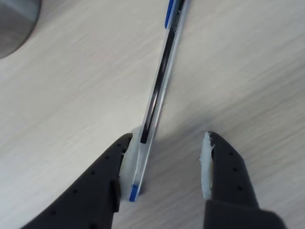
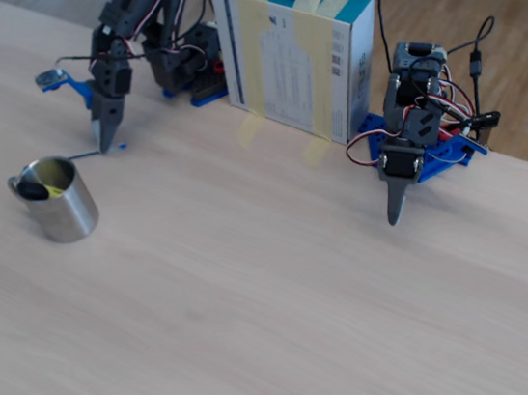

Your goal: Grab the blue pen and put it in the silver cup.

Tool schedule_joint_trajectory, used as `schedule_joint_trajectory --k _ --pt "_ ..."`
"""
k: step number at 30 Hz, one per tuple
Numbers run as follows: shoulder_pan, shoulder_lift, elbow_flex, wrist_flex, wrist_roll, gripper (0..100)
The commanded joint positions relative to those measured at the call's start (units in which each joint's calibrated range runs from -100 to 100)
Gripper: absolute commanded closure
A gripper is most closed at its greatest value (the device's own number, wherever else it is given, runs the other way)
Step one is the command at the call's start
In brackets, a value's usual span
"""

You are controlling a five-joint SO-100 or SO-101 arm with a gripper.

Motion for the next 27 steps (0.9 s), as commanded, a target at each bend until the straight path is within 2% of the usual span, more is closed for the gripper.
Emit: schedule_joint_trajectory --k 1,12,27 --pt "0.2 1.7 -2.6 -1.7 -0.1 79" --pt "-0.5 8.4 -2.6 -7.9 -0.1 79" --pt "0.5 10.3 -0.7 -7.8 -0.1 79"
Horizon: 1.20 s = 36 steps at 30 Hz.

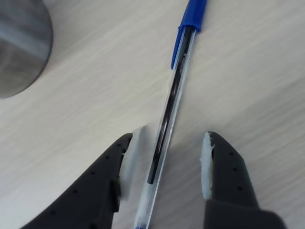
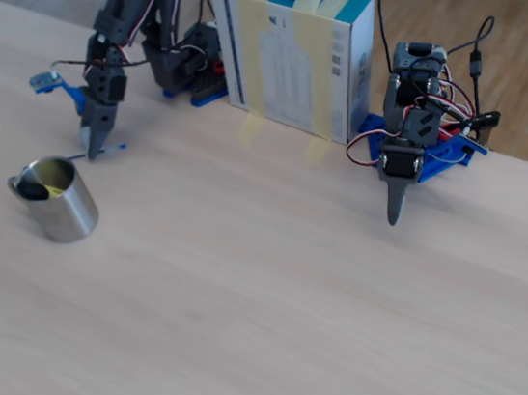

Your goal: Grab the blue pen and put it in the silver cup.

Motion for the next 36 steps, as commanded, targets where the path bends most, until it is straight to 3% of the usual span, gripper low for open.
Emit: schedule_joint_trajectory --k 1,6,12,36 --pt "0.4 1.0 1.9 0.1 -0.1 79" --pt "0.4 1.0 2.3 0.4 -0.1 80" --pt "0.5 0.8 3.1 0.2 -0.1 94" --pt "0.5 0.4 3.2 0.8 -0.1 94"
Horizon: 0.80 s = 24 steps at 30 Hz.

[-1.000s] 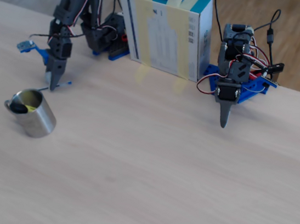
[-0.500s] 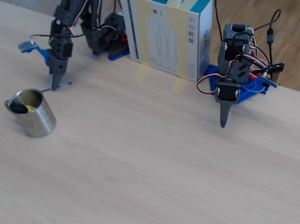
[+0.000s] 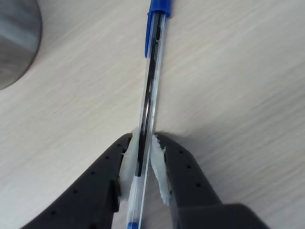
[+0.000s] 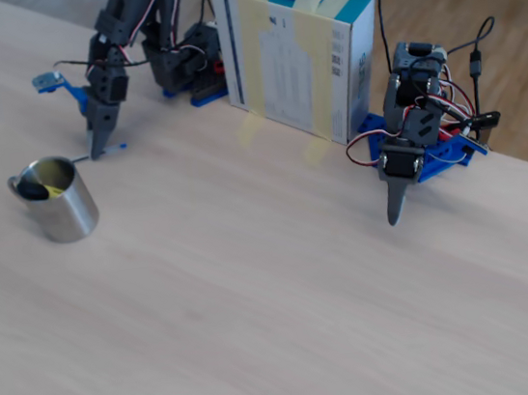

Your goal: Grab the blue pen and put it in the silver cup.

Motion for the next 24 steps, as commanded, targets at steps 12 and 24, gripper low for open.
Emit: schedule_joint_trajectory --k 12,24 --pt "-0.2 -1.2 1.2 0.7 -0.1 94" --pt "-0.3 -5.5 1.5 0.9 0.1 94"
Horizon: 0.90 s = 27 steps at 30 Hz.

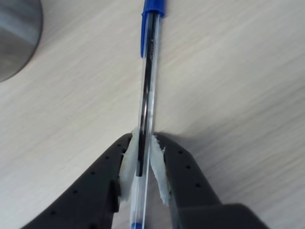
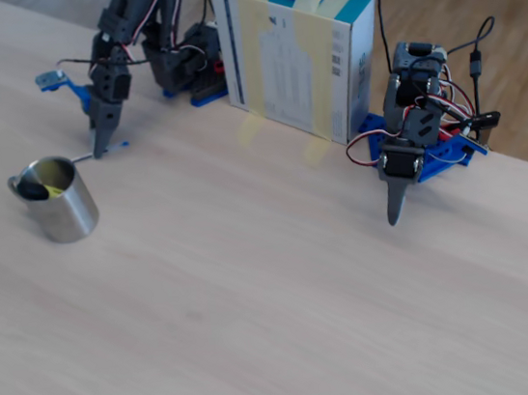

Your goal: Grab the blue pen and put it in the silver cup.

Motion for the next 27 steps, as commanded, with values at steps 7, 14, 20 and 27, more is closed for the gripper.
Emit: schedule_joint_trajectory --k 7,14,20,27 --pt "-0.9 -5.1 -0.6 0.6 0.3 94" --pt "-0.9 -8.5 -0.2 0.6 0.3 94" --pt "-0.9 -11.4 1.9 0.2 0.3 94" --pt "-0.9 -13.3 2.4 0.5 0.1 96"
